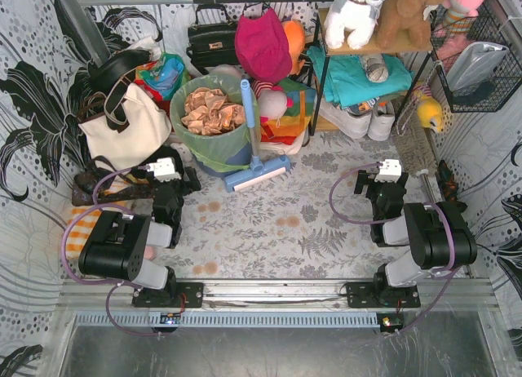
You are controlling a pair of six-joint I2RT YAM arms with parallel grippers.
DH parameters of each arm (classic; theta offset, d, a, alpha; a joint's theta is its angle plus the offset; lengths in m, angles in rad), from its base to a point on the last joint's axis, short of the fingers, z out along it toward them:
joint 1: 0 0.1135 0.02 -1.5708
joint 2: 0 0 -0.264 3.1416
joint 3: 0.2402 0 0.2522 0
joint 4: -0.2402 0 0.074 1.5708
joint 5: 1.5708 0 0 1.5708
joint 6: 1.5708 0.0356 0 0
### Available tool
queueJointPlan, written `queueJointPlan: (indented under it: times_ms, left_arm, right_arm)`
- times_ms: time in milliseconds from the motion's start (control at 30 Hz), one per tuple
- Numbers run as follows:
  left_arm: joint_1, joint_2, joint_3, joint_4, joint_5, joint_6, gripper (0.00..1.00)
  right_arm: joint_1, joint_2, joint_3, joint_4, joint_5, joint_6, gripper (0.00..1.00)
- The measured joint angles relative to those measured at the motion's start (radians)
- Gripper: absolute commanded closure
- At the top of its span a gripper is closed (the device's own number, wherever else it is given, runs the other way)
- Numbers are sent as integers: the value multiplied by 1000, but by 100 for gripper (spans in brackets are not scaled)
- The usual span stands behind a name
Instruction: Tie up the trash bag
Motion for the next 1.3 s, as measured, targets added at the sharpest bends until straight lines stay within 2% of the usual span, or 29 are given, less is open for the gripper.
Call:
queueJointPlan:
  times_ms: [1300]
  left_arm:
    - [3, 0, 3, -16, 6, 0, 2]
  right_arm:
    - [0, 0, 0, 0, 0, 0, 3]
